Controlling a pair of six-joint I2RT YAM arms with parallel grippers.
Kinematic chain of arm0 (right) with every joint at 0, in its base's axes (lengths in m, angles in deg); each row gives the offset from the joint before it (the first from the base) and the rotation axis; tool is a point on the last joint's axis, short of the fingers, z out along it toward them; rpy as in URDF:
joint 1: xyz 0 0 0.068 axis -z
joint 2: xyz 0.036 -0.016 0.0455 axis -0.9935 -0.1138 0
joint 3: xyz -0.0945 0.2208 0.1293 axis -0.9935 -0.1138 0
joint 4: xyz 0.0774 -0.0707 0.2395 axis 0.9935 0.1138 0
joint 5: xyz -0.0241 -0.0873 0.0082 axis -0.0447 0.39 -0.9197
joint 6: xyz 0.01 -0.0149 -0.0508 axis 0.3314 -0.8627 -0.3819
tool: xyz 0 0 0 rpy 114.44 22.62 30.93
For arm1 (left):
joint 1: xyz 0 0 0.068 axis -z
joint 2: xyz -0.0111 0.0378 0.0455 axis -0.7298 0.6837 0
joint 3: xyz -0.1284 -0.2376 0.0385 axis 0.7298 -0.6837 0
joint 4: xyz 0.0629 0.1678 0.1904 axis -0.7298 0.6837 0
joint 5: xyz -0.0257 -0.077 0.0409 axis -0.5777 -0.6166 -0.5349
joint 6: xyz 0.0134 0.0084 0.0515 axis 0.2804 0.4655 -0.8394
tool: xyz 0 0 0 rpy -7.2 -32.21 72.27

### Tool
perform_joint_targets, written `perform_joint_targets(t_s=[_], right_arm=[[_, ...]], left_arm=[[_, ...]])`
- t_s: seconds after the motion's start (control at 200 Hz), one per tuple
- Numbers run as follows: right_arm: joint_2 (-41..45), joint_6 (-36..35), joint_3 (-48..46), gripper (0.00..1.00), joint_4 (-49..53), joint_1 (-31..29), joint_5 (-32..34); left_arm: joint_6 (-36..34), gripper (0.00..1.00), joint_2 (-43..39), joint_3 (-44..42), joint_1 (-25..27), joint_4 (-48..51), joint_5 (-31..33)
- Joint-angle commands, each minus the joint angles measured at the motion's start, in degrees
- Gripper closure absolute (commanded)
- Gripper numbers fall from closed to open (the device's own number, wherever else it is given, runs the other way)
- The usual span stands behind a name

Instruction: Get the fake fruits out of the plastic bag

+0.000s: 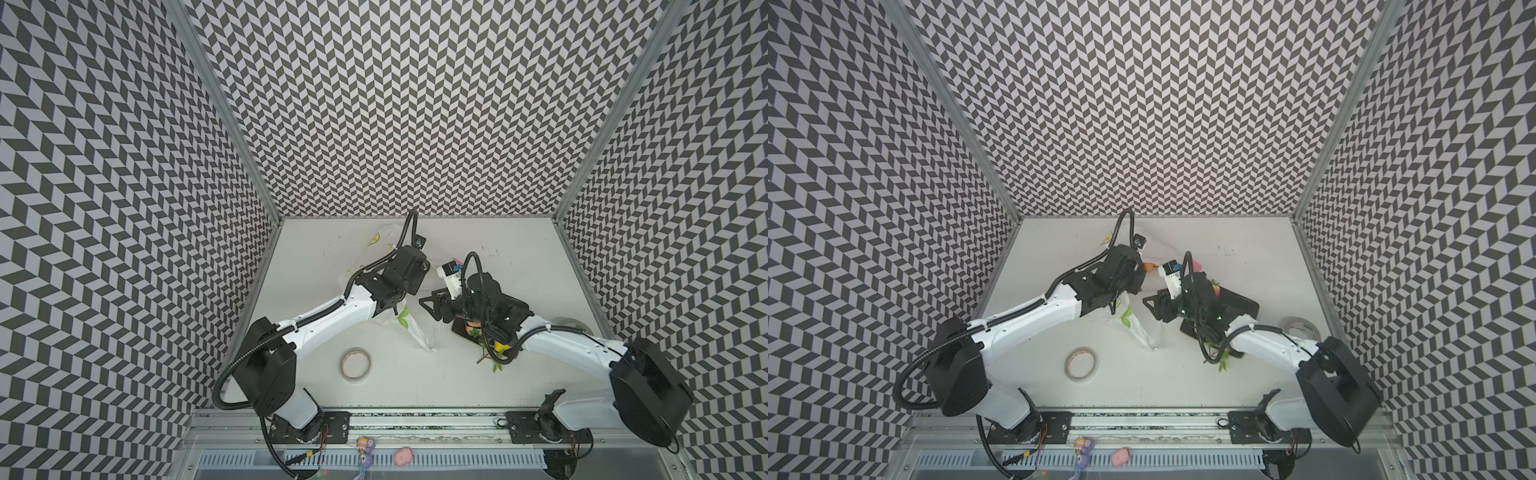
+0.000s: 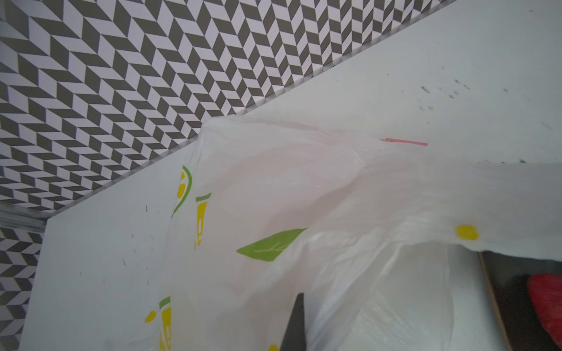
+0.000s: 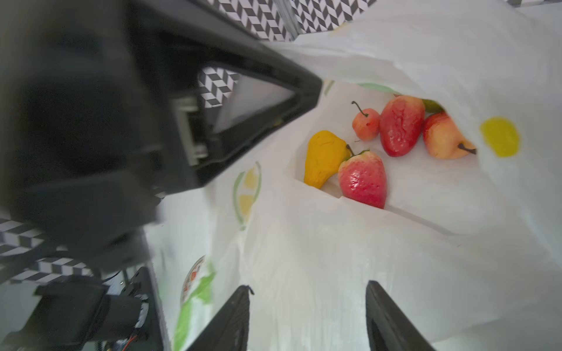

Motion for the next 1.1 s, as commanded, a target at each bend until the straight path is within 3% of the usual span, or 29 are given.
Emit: perform_joint_targets(t_s=[0.0,0.195,0.315,0.646,1.096], right_arm=[[-6.83,-0.56,4.12,0.41,-5.26,-0.41,2.17],[-18.03,0.83,14.26,0.33,-1.8,-0.97,3.29],[-22.39,-2.0,18.76,0.29,0.21,-1.29,4.22],[-33.57,-11.62,26.86,0.26,0.27,-1.89,8.03],[-43.68,-17.68,37.08,0.16,5.83,-3.39,10.19]], left_arm=[[-2.61,1.0,-1.76,-2.07,-2.03,-3.98,-7.4],[-1.1,1.0,-3.35,-4.68,-5.55,-3.52,-15.31],[0.27,1.0,-4.46,-6.11,-6.83,-4.21,-18.61],[2.22,1.0,-7.67,-9.13,-7.23,-4.08,-19.52],[3.59,1.0,-7.23,-8.7,-7.23,-2.94,-19.21]])
